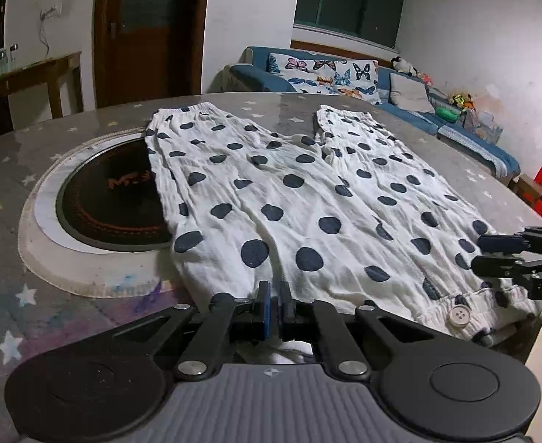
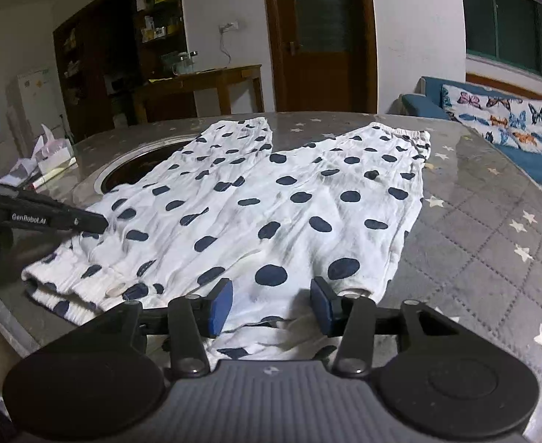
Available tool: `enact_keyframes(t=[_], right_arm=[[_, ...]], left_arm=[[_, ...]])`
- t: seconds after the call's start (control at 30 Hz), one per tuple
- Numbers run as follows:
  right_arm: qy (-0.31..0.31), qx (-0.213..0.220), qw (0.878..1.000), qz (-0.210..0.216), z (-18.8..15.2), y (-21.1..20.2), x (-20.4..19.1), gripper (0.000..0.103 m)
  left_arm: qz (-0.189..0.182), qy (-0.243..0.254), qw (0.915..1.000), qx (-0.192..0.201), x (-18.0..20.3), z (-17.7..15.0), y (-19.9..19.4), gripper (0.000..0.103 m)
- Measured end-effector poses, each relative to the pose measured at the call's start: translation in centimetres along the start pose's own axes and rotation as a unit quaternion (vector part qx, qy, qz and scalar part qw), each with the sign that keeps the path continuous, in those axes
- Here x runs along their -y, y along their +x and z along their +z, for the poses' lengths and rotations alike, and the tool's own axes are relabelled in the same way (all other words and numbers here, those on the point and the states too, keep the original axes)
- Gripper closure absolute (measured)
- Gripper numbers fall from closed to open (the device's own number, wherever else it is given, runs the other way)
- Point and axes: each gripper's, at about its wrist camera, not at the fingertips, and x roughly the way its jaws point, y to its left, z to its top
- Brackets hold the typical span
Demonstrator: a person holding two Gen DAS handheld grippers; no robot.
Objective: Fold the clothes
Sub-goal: 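Open the right gripper while the left gripper keeps holding the cuff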
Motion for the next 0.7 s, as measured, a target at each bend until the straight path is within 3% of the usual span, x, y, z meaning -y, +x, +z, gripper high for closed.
enact_keyframes(t=[0.27,0.37,0.47,0.53,0.7], right_arm=[[0.020,0.001,1.000,0.020,0.3,-0.6,0.9,0.056],[0.031,0.011,0.999,0.010,1.3,-1.5,2.1,0.055],[0.042,0.023,0.999,-0.001,2.2,-2.4,3.4,0.055],[0.046,0.027,0.999,-0.011,2.8,-2.7,4.3,0.055],[0.057,0.014,0.998,-0.031,4.1,-1.5,6.8,0.054]], left_arm=[[0.016,0.016,0.9997,0.000,-0.2,0.2,-0.3,0.098],[-0.002,0.032,0.9994,0.013,1.2,0.7,-1.1,0.097],[-0.042,0.059,0.9970,0.026,3.8,1.2,-1.7,0.084],[-0.078,0.082,0.9931,0.030,6.3,1.3,-1.7,0.060],[-0.145,0.140,0.9791,0.027,12.2,1.3,-0.8,0.044]])
